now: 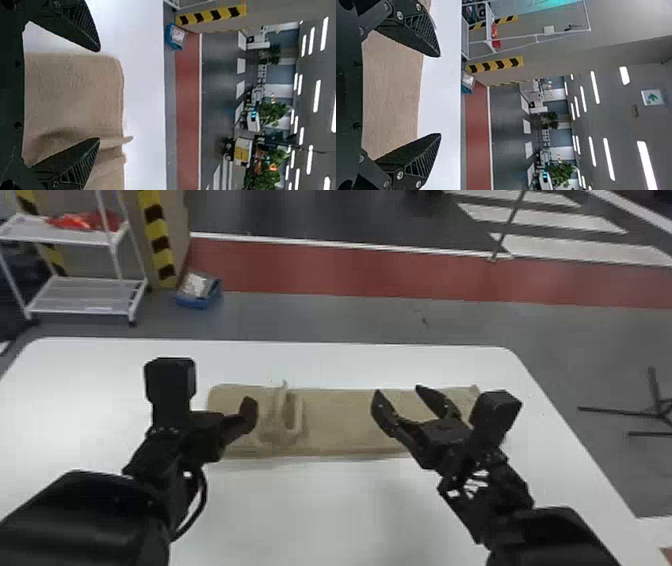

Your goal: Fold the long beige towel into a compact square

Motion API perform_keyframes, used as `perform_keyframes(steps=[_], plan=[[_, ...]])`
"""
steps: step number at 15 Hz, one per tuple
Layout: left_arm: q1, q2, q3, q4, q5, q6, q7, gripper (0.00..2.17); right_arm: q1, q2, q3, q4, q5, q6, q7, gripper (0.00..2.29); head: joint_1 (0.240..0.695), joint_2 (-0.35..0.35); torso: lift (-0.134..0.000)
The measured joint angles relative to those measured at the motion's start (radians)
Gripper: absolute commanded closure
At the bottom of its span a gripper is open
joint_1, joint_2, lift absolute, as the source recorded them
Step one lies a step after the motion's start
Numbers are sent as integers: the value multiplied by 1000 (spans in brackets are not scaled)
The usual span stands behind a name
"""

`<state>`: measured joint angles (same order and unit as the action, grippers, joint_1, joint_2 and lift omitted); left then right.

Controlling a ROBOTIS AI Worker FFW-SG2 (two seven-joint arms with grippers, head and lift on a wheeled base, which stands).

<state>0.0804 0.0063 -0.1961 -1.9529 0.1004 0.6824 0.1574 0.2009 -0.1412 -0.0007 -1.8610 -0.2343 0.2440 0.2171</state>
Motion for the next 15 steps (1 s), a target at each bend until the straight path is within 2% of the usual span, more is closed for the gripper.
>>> perform_keyframes(steps=[1,4,6,10,11,15], plan=[[30,10,38,-18,-1,-59,1,36,-34,9,35,28,10,27,-2,194,695,-31,-119],[103,26,149,-48,-4,-143,-21,36,-104,47,129,86,38,68,-19,194,695,69,-119],[133,34,185,-42,-6,-183,-29,36,-147,63,195,135,66,71,-47,194,695,154,-119],[158,43,213,-3,-10,-261,-43,36,-238,106,295,295,127,32,-108,221,695,213,-119],[159,46,216,6,-10,-272,-48,36,-256,114,312,331,133,17,-125,309,695,227,-119],[160,51,218,40,-9,-310,-57,36,-320,133,352,438,154,-11,-136,346,695,248,-119]])
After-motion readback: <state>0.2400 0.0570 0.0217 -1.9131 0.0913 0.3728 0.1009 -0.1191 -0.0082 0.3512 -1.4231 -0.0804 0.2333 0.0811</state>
